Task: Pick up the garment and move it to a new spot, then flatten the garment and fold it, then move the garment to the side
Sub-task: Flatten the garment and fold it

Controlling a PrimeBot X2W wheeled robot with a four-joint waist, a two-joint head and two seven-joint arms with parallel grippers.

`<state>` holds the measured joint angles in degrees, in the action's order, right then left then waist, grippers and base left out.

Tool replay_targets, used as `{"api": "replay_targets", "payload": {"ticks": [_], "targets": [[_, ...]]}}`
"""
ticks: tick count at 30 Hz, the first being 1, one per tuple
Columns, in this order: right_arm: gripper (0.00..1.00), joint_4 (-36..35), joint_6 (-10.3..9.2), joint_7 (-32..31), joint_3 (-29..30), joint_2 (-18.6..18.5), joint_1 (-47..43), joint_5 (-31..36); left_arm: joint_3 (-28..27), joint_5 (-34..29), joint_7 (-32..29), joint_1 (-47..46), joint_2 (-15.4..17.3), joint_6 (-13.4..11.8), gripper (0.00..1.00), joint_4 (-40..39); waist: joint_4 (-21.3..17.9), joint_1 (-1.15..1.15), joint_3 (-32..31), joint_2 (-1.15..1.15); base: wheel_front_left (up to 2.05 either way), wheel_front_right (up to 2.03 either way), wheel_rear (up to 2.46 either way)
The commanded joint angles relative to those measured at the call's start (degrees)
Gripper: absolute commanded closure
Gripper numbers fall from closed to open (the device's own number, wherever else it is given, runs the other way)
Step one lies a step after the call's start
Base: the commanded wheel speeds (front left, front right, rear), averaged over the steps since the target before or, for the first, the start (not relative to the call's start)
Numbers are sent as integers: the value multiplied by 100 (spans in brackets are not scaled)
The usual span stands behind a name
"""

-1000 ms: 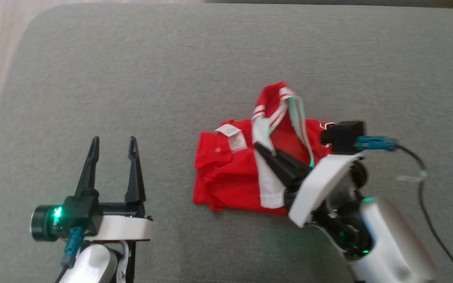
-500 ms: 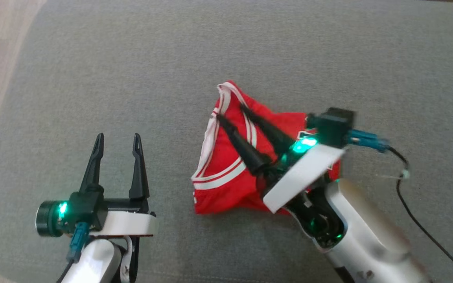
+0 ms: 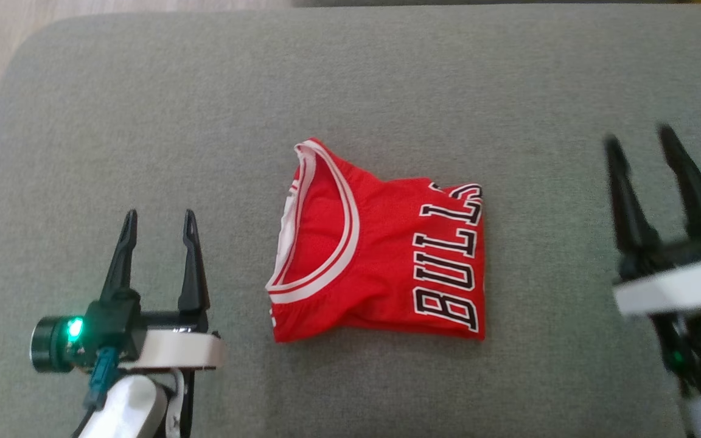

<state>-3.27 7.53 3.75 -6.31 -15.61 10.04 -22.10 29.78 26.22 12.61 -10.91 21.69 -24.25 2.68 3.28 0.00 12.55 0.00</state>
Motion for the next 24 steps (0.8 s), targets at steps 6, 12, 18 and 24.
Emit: {"api": "replay_targets", "payload": {"ticks": [6, 12, 18, 24], "targets": [[0, -688, -4, -362, 525, 249, -849, 341, -241, -85, -144, 128, 354, -123, 0, -272, -188, 0, -247, 0, 0, 0, 0], [0, -1074, -4, -664, 642, 628, -1414, 529, -180, -123, -349, 328, 535, -185, 0, -329, -276, 0, -501, 0, 0, 0, 0], [0, -1217, -4, -829, 587, 809, -1743, 649, -162, -80, -503, 527, 674, -213, 0, -345, -364, 0, -713, 0, 0, 0, 0], [0, -1261, -4, -922, 508, 900, -1922, 737, -132, -26, -641, 775, 756, -285, 0, -397, -445, 0, -946, 0, 0, 0, 0]]}}
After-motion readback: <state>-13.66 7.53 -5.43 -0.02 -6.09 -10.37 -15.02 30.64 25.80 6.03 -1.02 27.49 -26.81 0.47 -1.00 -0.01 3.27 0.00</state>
